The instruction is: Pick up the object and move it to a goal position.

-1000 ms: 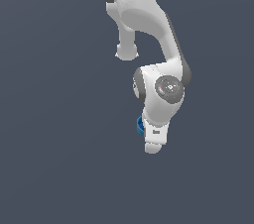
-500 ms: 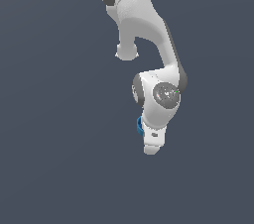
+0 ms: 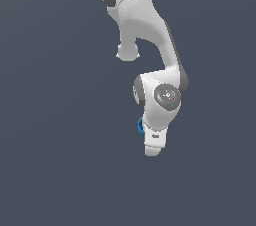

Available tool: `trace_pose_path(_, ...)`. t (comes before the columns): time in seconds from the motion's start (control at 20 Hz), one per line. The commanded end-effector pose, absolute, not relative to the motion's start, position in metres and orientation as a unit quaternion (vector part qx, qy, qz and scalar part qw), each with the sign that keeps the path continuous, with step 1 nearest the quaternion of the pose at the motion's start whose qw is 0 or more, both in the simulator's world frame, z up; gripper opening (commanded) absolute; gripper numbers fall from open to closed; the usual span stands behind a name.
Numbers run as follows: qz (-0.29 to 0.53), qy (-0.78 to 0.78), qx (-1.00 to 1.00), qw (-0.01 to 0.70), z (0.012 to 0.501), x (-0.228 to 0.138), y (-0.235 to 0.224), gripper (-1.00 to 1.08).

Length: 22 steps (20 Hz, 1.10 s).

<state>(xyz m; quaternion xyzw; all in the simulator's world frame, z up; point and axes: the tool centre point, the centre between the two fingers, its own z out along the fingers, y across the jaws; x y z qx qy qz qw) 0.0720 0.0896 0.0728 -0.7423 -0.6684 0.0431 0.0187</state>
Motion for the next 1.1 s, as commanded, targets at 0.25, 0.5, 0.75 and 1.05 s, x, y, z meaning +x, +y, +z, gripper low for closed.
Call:
trace_pose_path(0.25, 0.043, -0.668, -0.742, 0.019, 0.079, 0.073, 0.09, -1.0)
trace_pose_path(0.5, 0.043, -0.668, -0.742, 0.019, 0.103, 0.075, 0.091, -1.0)
trace_pose_path(0.75, 0.043, -0.669, -0.742, 0.019, 0.143, 0.079, 0.093, -1.0)
trace_pose_path(1.05, 0.043, -0.669, -0.742, 0.019, 0.202, 0.086, 0.096, -1.0)
